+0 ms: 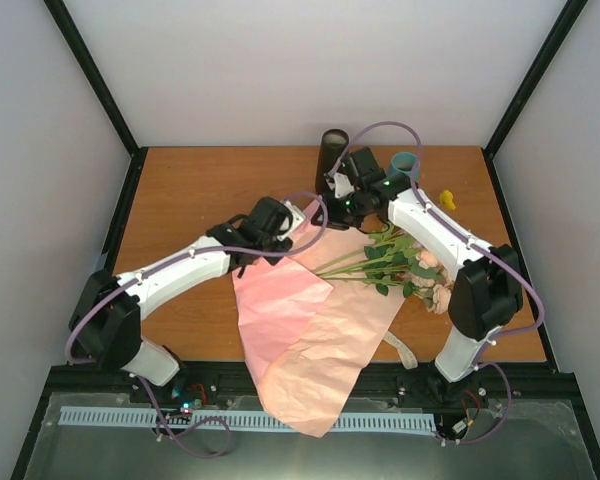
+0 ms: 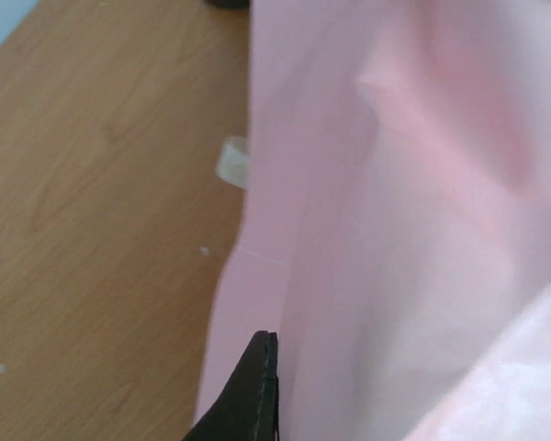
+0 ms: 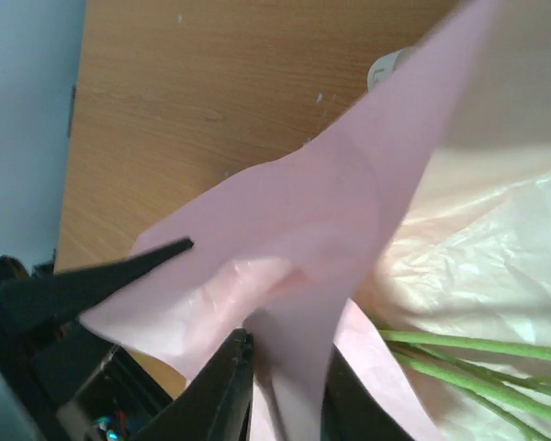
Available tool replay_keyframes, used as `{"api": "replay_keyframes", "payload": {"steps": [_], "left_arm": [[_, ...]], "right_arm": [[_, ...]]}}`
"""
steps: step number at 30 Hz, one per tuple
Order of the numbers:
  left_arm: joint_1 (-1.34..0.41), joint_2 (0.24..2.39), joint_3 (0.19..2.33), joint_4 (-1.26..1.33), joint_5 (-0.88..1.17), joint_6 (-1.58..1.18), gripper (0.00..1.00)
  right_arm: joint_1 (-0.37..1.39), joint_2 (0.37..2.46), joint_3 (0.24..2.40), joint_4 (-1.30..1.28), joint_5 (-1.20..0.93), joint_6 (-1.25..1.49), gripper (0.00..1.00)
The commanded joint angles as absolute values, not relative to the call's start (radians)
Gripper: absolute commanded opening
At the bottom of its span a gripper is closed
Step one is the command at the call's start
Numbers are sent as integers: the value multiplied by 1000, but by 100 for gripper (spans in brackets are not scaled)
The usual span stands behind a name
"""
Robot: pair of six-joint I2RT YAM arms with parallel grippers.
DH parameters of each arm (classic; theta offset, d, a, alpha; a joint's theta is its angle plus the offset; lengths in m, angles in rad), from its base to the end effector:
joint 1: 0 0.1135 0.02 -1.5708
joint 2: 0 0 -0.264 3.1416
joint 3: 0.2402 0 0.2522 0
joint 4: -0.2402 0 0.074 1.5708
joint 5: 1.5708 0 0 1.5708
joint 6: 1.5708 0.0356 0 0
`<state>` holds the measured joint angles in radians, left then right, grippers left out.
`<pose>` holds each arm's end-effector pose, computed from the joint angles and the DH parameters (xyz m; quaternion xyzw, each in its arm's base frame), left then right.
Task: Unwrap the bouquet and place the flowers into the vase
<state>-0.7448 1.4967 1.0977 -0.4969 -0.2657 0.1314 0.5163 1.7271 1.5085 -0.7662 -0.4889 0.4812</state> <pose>0.2395 -0.2081 0.2523 0.3571 0.8656 0.0201 0.3506 0.3149 0.1980 0.2919 -0.0862 0.9276 0.3375 0.1353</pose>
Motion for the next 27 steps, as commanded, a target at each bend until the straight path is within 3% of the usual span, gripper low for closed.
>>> {"api": "replay_keyframes", "payload": {"steps": [1,9,14,21,23,27], "left_arm": [[-632,1469,1126,-401,-200,208,0],[-535,1604,1182,-318,-165,349,0],[-485,1724,1313,-289,-158,382,0],[-433,1929,1558,-335,-196,342,2],[-433,1962,1618,-365,-189,322,17],[-434,1937,1646,-380,-182,257,64]], "right_arm": [[503,1723,1563,-802,-495,478,24],[503,1566,1413,-798,-433,502,57],[503,1401,1263,-785,-391,552,64],[503,1243,1121,-796,-354,589,66],[503,1224,1123,-813,-343,591,66],[503,1191,1123,-832,-310,587,66]]}}
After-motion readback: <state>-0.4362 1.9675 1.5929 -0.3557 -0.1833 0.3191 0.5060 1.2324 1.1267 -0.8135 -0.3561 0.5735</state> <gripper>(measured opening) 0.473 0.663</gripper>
